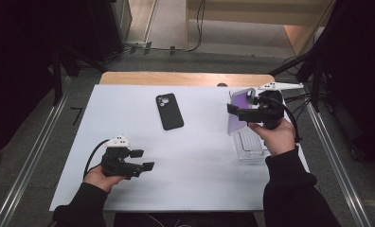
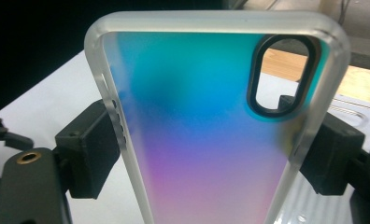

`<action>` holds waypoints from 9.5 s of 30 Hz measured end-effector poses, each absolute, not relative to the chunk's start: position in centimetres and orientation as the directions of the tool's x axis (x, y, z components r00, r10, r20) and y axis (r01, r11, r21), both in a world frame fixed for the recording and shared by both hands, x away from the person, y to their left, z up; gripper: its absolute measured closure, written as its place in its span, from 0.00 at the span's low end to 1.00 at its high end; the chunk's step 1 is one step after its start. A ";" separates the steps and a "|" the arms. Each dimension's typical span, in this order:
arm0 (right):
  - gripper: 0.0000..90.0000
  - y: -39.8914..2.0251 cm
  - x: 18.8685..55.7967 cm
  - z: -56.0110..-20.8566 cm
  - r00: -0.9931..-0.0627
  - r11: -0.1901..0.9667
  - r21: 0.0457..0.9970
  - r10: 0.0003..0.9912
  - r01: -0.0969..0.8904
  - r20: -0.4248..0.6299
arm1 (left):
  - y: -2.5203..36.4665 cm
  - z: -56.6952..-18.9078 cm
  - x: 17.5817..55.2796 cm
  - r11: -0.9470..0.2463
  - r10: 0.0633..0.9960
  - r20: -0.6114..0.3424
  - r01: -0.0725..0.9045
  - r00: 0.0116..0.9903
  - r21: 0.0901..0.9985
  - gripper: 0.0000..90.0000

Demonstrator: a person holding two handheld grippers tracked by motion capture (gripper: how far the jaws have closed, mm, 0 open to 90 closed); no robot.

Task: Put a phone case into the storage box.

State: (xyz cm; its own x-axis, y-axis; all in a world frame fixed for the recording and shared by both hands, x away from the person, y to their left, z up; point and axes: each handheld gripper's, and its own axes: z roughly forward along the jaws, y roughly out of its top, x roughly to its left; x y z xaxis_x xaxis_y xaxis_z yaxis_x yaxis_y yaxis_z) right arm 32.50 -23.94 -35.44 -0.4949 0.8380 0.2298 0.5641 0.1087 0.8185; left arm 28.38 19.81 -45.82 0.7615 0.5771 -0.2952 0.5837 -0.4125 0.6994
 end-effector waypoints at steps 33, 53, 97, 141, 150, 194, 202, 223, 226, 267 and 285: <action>0.17 -27.4 38.6 -36.8 -0.317 0.033 0.792 0.926 0.610 0.206 | 19.6 -45.9 28.7 -0.400 0.580 -0.301 0.586 0.757 0.705 0.31; 0.17 -27.7 43.9 -40.5 -0.225 0.001 0.757 0.955 0.653 0.193 | 19.6 -46.0 28.8 -0.395 0.574 -0.312 0.590 0.757 0.704 0.31; 0.16 -26.9 49.7 -45.5 -0.125 -0.049 0.728 0.975 0.684 0.184 | 19.4 -46.1 28.8 -0.405 0.564 -0.315 0.588 0.763 0.700 0.31; 0.00 -26.9 49.2 -45.1 -0.170 -0.017 0.698 0.965 0.716 0.199 | 19.2 -46.2 28.8 -0.411 0.560 -0.317 0.588 0.766 0.696 0.31; 0.00 -27.0 48.7 -44.6 -0.183 -0.009 0.687 0.961 0.727 0.206 | 19.3 -46.2 28.8 -0.410 0.561 -0.317 0.589 0.765 0.697 0.31; 0.06 -25.4 37.3 -40.6 -0.458 0.185 0.683 0.855 0.707 0.244 | 19.6 -45.4 29.8 -0.400 0.554 -0.331 0.593 0.764 0.699 0.31; 0.19 -24.4 34.7 -40.6 -0.544 0.241 0.689 0.798 0.684 0.261 | 20.0 -45.1 29.7 -0.396 0.553 -0.332 0.591 0.764 0.702 0.31; 0.28 -22.8 29.1 -42.7 -0.674 0.337 0.680 0.669 0.651 0.314 | 20.2 -44.7 28.7 -0.387 0.546 -0.353 0.602 0.760 0.699 0.31; 0.28 -22.6 28.4 -43.2 -0.687 0.347 0.683 0.655 0.643 0.314 | 20.2 -44.7 28.6 -0.385 0.544 -0.359 0.606 0.758 0.696 0.31; 0.23 -19.0 28.6 -43.7 -0.631 0.310 0.667 0.711 0.678 0.311 | 20.4 -44.7 28.6 -0.382 0.551 -0.366 0.616 0.750 0.689 0.31; 0.00 -15.2 32.9 -43.1 -0.602 0.287 0.656 0.732 0.698 0.320 | 20.4 -44.8 28.6 -0.379 0.551 -0.372 0.621 0.747 0.686 0.31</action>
